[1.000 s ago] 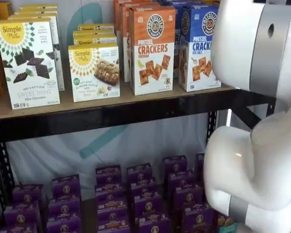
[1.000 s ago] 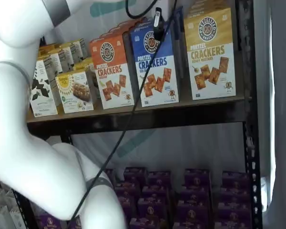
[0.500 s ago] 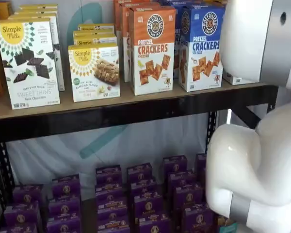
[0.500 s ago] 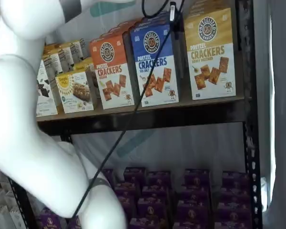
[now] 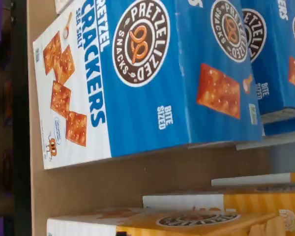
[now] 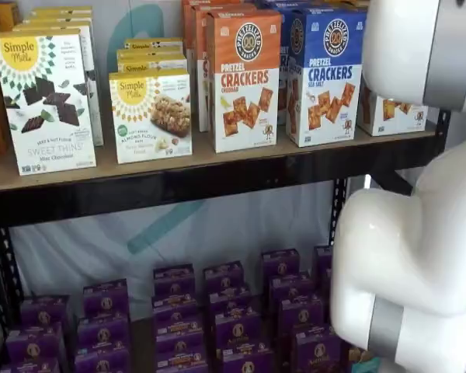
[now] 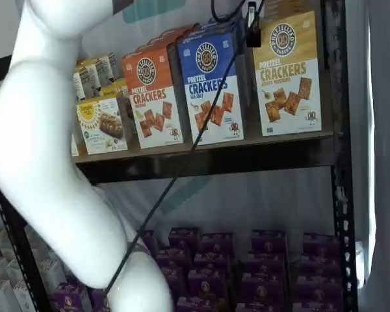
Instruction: Retrieve the yellow and white box located on the top shelf, the sixth one from the left
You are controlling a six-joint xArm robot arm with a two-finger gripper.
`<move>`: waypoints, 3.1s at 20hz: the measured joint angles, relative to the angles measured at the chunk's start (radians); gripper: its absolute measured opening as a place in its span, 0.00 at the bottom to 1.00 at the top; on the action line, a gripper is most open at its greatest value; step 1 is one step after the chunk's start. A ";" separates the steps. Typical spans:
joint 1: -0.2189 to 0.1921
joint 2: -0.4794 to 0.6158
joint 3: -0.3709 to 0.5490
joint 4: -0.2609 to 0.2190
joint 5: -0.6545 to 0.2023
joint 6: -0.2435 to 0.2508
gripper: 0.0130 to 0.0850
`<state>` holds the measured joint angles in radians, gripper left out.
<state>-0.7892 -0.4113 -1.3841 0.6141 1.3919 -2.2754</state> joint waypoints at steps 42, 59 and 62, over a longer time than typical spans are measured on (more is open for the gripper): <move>0.119 0.228 -0.269 -0.264 0.129 0.094 1.00; 0.143 0.191 -0.232 -0.328 0.130 0.101 1.00; 0.149 0.188 -0.225 -0.335 0.126 0.104 1.00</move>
<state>-0.6398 -0.2233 -1.6092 0.2788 1.5176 -2.1712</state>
